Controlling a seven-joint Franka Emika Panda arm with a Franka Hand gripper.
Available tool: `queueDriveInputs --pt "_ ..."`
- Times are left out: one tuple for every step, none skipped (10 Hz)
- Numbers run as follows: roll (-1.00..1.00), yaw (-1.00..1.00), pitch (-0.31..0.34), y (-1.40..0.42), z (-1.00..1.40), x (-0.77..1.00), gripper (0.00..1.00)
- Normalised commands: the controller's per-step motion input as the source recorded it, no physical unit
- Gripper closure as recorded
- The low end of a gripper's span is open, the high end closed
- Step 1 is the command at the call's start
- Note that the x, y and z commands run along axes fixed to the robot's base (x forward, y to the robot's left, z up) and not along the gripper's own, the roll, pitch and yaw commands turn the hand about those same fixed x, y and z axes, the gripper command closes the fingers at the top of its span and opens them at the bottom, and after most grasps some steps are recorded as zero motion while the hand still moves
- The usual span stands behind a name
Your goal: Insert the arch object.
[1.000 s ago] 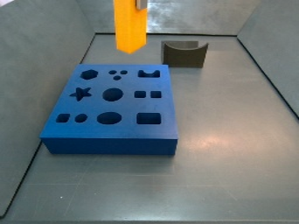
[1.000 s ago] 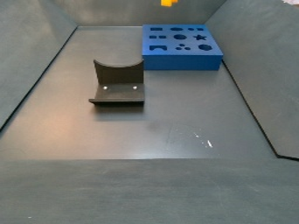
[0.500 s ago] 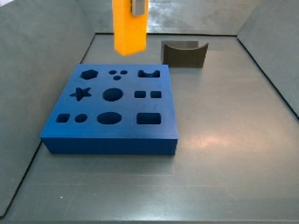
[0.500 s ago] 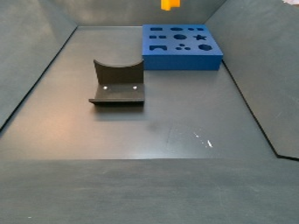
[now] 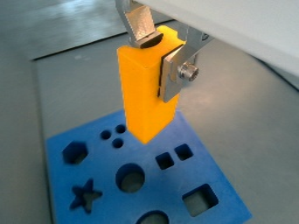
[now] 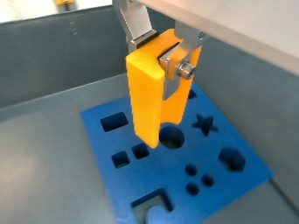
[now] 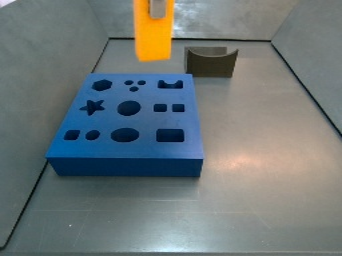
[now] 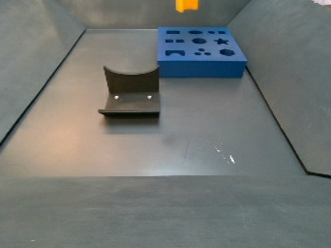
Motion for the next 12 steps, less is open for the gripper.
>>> queueDriveInputs --pt "-0.15 -0.76 -0.276 0.18 -0.15 0.21 1.00" --pt "-0.10 -0.73 -0.266 0.21 -0.09 0.21 1.00" --pt "0.00 -0.70 -0.184 0.26 -0.14 0.15 1.00" --pt "0.00 -0.69 -0.141 0.29 -0.24 0.10 1.00" --pt "0.00 -0.61 -0.134 0.38 -0.31 0.05 1.00" --pt "0.00 -0.54 -0.131 0.42 -0.37 0.08 1.00" --pt "0.02 -0.53 -0.124 0.41 -0.39 0.09 1.00" --pt "0.01 -0.35 -0.117 0.34 -0.33 0.00 1.00" --pt "0.13 -0.03 -0.047 0.18 -0.33 0.00 1.00" --pt "0.22 0.00 -0.013 0.12 -0.30 0.00 1.00" --pt "0.16 0.00 -0.017 0.14 -0.27 -0.05 1.00" --pt "0.16 0.01 -0.004 0.05 -0.34 0.00 1.00"
